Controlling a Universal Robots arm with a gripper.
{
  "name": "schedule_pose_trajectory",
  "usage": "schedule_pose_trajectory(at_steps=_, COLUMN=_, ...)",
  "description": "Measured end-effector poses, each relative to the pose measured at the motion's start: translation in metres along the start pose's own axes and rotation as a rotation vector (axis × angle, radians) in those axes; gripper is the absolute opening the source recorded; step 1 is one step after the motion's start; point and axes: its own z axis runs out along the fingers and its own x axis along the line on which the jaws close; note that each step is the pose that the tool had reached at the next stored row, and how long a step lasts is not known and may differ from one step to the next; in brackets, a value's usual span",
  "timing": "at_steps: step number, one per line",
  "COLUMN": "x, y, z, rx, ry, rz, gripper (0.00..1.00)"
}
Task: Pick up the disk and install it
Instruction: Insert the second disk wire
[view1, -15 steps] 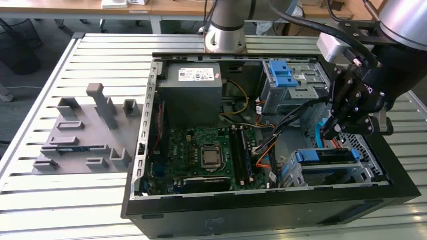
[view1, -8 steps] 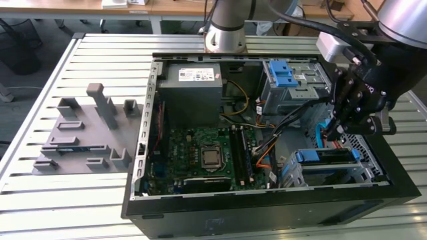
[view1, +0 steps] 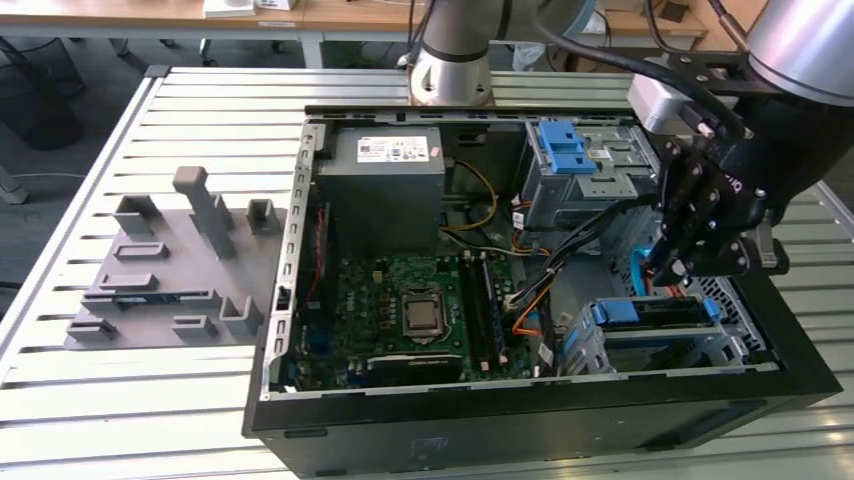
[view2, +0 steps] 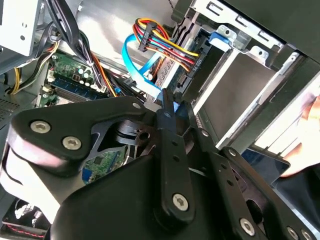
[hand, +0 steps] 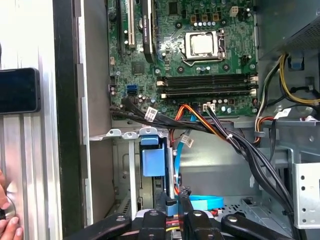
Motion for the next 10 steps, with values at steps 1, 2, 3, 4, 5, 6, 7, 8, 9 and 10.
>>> schedule_pose_trajectory(at_steps=1, x=-0.0001, y=-0.0001, z=0.0014, rx=0.0000, ry=0.0000, rz=0.000, gripper=0.25)
schedule_pose_trajectory(at_steps=2, x=-0.0002, y=-0.0002, z=0.0025, rx=0.0000, ry=0.0001, rz=0.000, gripper=0.25)
schedule_pose_trajectory(at_steps=3, x=-0.0003, y=-0.0006, z=0.0035, rx=0.0000, ry=0.0000, rz=0.000, gripper=0.25)
schedule_pose_trajectory(at_steps=4, x=-0.0004, y=-0.0012, z=0.0042, rx=0.0000, ry=-0.0009, rz=0.000, gripper=0.25)
schedule_pose_trajectory(at_steps=5, x=-0.0004, y=-0.0017, z=0.0047, rx=-0.0004, ry=-0.0039, rz=0.000, gripper=0.23)
schedule_pose_trajectory(at_steps=6, x=-0.0005, y=-0.0025, z=0.0051, rx=-0.0012, ry=-0.0133, rz=0.000, gripper=0.17)
schedule_pose_trajectory(at_steps=7, x=-0.0006, y=-0.0035, z=0.0055, rx=-0.0026, ry=-0.0261, rz=0.000, gripper=0.17)
schedule_pose_trajectory(at_steps=8, x=-0.0007, y=-0.0044, z=0.0058, rx=-0.0040, ry=-0.0389, rz=-0.001, gripper=0.16)
schedule_pose_trajectory(at_steps=9, x=-0.0007, y=-0.0052, z=0.0064, rx=-0.0054, ry=-0.0484, rz=-0.001, gripper=0.16)
schedule_pose_trajectory(at_steps=10, x=-0.0008, y=-0.0052, z=0.0076, rx=-0.0056, ry=-0.0509, rz=-0.001, gripper=0.16)
